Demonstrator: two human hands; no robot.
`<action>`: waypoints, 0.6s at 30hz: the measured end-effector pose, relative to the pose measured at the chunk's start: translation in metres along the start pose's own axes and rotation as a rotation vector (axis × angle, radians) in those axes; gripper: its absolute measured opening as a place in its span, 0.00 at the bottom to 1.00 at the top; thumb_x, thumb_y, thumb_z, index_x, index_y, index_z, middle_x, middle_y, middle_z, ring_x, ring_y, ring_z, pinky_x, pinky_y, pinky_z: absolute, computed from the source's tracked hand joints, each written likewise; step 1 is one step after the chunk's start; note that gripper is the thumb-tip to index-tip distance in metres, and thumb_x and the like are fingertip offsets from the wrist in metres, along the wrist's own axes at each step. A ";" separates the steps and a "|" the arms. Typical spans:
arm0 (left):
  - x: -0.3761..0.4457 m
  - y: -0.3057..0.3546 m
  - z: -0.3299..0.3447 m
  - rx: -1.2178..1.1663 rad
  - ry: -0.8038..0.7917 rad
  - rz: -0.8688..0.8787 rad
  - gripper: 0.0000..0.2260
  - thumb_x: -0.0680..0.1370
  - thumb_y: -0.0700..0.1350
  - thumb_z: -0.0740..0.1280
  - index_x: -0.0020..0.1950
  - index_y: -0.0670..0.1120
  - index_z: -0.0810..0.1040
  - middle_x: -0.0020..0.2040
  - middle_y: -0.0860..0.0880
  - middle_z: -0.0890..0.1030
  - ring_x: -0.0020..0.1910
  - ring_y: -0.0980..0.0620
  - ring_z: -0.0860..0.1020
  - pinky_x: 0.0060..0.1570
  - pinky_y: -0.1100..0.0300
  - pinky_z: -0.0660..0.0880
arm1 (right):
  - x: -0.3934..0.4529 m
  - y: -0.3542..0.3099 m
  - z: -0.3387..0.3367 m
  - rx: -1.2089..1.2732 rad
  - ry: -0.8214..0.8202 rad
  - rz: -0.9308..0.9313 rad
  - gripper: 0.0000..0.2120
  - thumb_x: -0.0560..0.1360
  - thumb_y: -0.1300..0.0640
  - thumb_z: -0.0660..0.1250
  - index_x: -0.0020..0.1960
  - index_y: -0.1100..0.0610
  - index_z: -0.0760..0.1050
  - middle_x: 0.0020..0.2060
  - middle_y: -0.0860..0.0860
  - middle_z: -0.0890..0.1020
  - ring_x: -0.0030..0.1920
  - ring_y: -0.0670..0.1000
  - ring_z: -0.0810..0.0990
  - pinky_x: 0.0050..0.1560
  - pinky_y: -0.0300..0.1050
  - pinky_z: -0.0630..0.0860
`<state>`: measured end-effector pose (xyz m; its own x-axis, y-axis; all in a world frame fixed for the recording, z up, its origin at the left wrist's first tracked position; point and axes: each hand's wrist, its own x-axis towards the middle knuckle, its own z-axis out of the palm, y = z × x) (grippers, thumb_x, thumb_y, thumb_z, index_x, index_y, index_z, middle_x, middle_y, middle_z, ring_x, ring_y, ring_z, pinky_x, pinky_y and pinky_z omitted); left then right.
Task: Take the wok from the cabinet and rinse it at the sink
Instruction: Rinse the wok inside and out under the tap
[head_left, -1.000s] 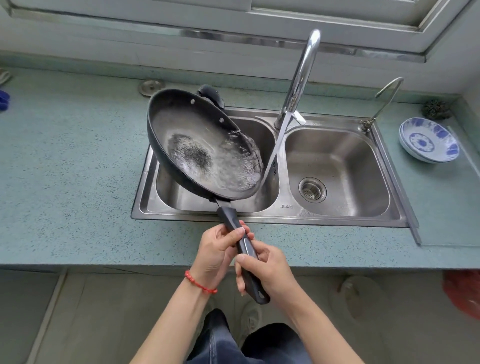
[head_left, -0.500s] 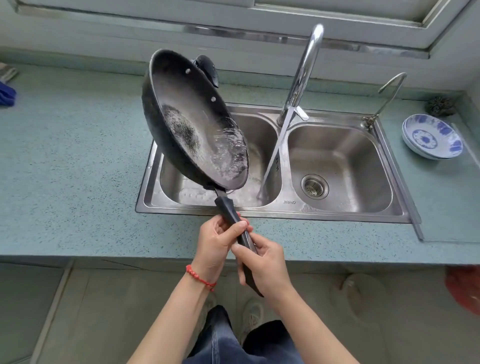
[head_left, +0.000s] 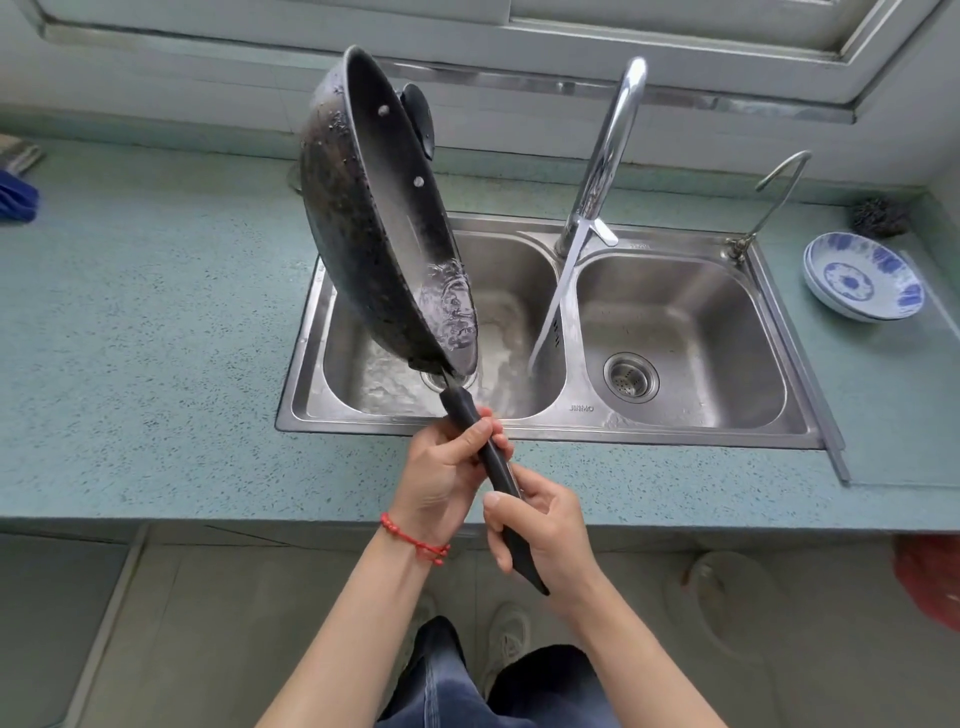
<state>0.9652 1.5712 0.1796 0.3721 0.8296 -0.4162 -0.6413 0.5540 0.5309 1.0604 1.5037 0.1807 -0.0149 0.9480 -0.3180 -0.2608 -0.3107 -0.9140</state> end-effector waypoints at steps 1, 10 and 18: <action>0.000 -0.001 0.001 0.007 0.005 0.009 0.08 0.66 0.36 0.65 0.44 0.38 0.72 0.36 0.45 0.73 0.31 0.53 0.75 0.37 0.62 0.77 | 0.000 -0.001 -0.003 -0.016 -0.013 0.011 0.10 0.63 0.55 0.68 0.38 0.61 0.72 0.22 0.50 0.70 0.16 0.48 0.68 0.19 0.34 0.63; 0.004 -0.011 0.001 0.339 0.159 0.209 0.06 0.71 0.30 0.65 0.40 0.40 0.73 0.29 0.52 0.78 0.30 0.54 0.77 0.35 0.63 0.76 | -0.005 -0.008 -0.006 -0.272 0.131 0.015 0.09 0.75 0.64 0.62 0.38 0.54 0.75 0.25 0.48 0.73 0.21 0.46 0.67 0.21 0.38 0.65; 0.001 -0.015 -0.007 0.441 0.222 0.219 0.07 0.71 0.31 0.66 0.37 0.42 0.74 0.25 0.52 0.80 0.28 0.57 0.79 0.36 0.62 0.76 | -0.009 -0.001 0.005 -0.143 0.132 0.116 0.12 0.78 0.62 0.58 0.36 0.62 0.68 0.20 0.48 0.68 0.18 0.44 0.63 0.18 0.33 0.60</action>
<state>0.9702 1.5631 0.1663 0.0802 0.9207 -0.3820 -0.3278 0.3862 0.8622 1.0558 1.4954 0.1855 0.0922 0.8910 -0.4446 -0.1248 -0.4326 -0.8929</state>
